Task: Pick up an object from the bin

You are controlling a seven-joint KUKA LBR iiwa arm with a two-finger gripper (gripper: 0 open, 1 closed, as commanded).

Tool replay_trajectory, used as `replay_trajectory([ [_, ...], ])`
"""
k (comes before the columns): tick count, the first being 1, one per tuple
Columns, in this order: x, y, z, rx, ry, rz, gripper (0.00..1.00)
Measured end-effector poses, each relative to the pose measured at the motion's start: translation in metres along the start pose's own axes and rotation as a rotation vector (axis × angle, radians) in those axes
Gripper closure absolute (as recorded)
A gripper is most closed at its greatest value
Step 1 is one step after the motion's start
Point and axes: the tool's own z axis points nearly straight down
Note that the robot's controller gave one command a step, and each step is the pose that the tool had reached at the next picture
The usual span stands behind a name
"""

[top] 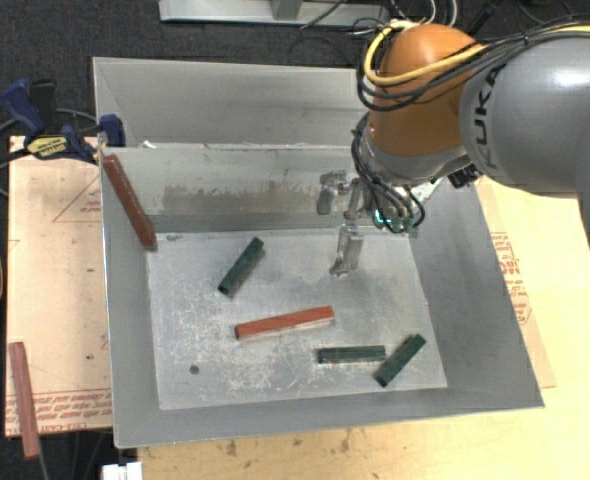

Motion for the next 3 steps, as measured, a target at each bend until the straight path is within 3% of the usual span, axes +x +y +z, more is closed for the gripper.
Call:
replay_trajectory([
  [1, 0.093, 0.045, 0.115, -0.001, 0.000, -0.268, 0.00],
  [2, 0.094, 0.038, 0.082, 0.000, -0.009, -0.159, 0.00],
  [3, 0.100, 0.052, 0.083, -0.001, -0.006, -0.069, 0.00],
])
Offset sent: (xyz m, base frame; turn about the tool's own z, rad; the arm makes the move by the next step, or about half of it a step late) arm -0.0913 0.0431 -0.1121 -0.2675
